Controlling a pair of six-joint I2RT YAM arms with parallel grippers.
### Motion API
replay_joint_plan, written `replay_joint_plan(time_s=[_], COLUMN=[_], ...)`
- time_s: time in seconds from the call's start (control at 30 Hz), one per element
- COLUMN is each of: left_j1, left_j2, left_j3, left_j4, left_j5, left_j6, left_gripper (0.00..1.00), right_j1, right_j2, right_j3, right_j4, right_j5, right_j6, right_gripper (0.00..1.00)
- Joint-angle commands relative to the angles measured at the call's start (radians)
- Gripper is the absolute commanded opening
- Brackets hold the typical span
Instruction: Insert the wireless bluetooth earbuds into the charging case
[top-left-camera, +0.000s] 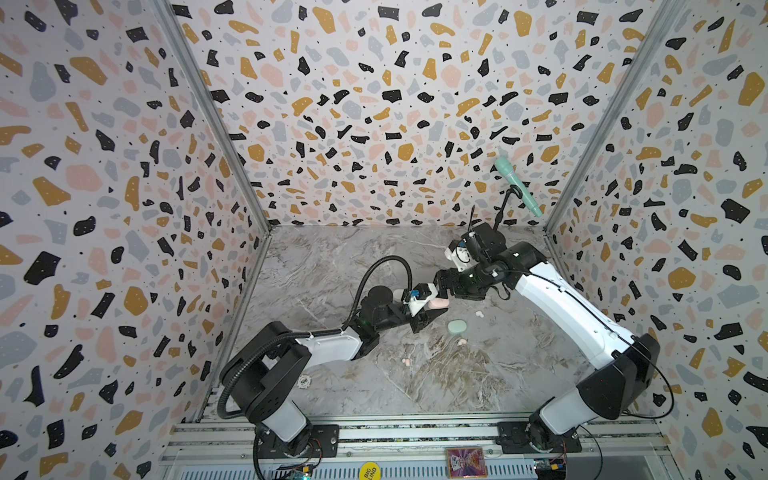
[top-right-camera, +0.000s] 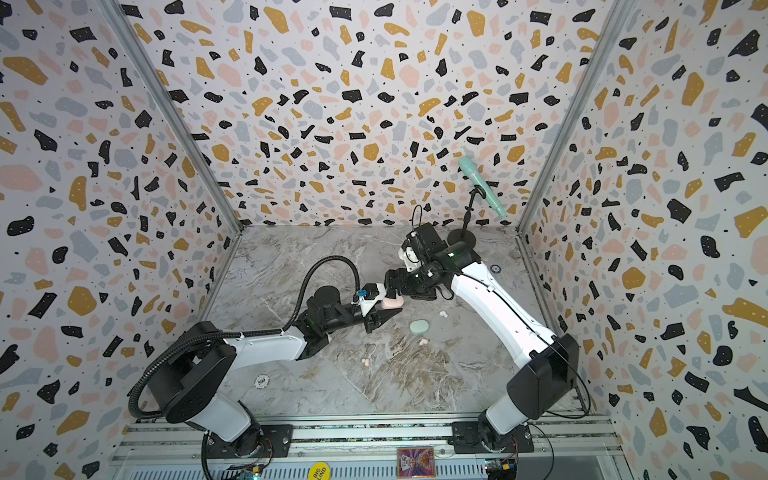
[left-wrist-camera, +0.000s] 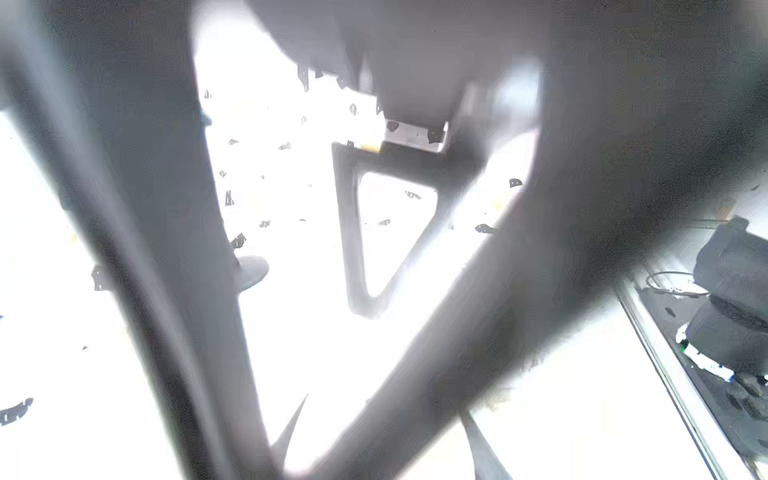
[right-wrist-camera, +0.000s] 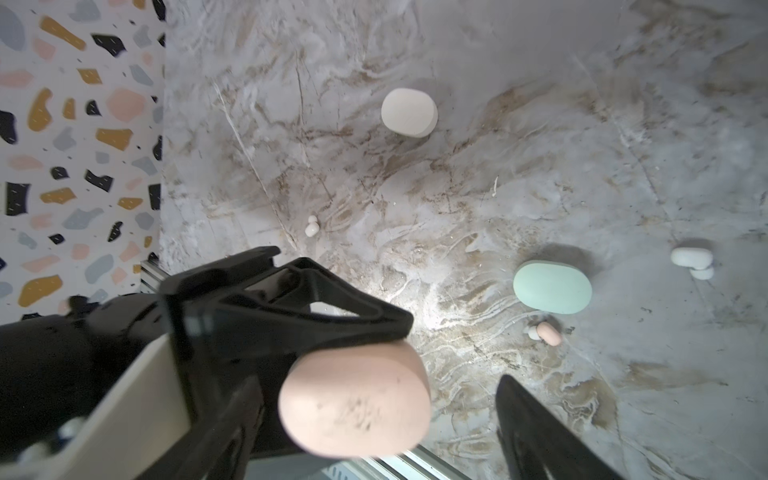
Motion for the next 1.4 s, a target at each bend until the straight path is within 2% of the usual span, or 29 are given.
replay_joint_plan(time_s=[0.0, 0.17, 0.4, 0.53, 0.67, 0.8, 1.03, 1.37], left_j1=[-0.007, -0.007, -0.007, -0.007, -0.007, -0.009, -0.007, -0.009], left_j2=[-0.027, -0.063, -0.142, -0.175, -0.196, -0.19, -0.191, -0.205], left_j3=[-0.03, -0.046, -0.024, -0.004, 0.021, 0.051, 0.064, 0.075], left_j4=[-0.005, -0.017, -0.124, -0.205, -0.265, -0.288, -0.289, -0.321], left_j5=[0.014, 0.032, 0.129, 0.2, 0.258, 0.308, 0.326, 0.33], left_j6=[-0.016, -0.044, -0.076, -0.082, -0.079, -0.089, -0.095, -0.073], left_gripper=[0.21, 0.21, 0.2, 0.2, 0.2, 0.2, 0.19, 0.18], right_j1=[-0.017, -0.066, -0.074, -0.069, -0.037, 0.001, 0.118, 0.16], right_j2=[-0.083, -0.147, -0.232, -0.356, -0.48, -0.488, -0.461, -0.426], right_j3=[-0.004, -0.054, -0.095, -0.188, -0.288, -0.302, -0.333, -0.373], right_j4=[-0.001, 0.006, -0.015, 0.097, 0.21, 0.207, 0.215, 0.234], right_j5=[-0.02, -0.053, 0.01, 0.013, -0.019, -0.071, 0.04, 0.109], right_j6=[0.007, -0.055, -0.339, -0.468, -0.588, -0.668, -0.72, -0.741], right_gripper=[0.91, 0.94, 0.92, 0.85, 0.85, 0.85, 0.85, 0.82])
